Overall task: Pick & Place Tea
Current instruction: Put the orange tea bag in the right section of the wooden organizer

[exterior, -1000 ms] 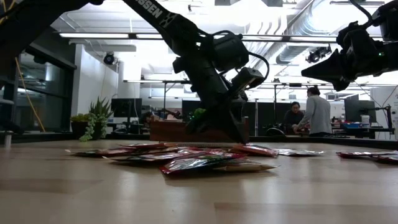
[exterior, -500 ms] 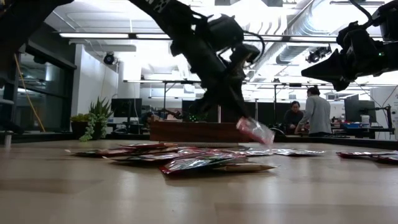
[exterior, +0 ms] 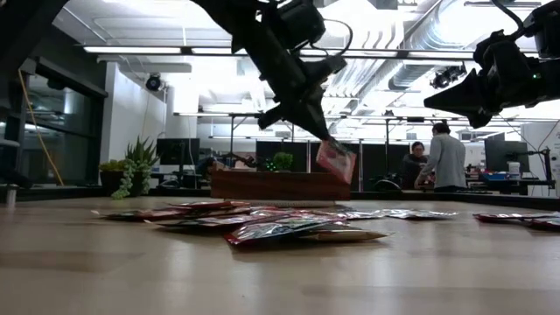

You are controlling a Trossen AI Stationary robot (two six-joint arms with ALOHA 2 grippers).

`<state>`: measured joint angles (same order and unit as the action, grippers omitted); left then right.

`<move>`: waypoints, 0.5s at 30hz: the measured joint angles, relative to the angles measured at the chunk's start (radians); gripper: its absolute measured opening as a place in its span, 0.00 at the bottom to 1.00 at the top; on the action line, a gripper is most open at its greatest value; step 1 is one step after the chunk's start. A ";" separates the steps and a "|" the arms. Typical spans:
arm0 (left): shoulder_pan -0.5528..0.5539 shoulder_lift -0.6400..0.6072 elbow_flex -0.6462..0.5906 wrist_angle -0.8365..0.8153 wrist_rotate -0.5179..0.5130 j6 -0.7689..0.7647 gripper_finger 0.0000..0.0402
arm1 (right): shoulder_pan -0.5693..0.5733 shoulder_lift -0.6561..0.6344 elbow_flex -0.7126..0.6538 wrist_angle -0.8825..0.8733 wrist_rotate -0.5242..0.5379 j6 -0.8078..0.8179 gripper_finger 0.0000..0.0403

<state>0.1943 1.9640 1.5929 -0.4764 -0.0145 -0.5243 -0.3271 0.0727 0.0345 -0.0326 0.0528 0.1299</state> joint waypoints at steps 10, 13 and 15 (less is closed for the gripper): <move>0.023 0.000 0.000 0.034 -0.211 0.079 0.00 | 0.000 0.000 0.000 0.002 0.000 0.000 0.00; 0.031 0.000 0.000 0.056 -0.253 0.098 0.00 | 0.000 0.000 0.000 0.002 0.000 0.000 0.00; 0.040 0.000 0.000 0.067 -0.264 0.107 0.00 | 0.000 0.000 0.000 0.003 0.000 0.000 0.00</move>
<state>0.2343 1.9640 1.5929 -0.4097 -0.2790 -0.4173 -0.3269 0.0727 0.0345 -0.0299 0.0528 0.1299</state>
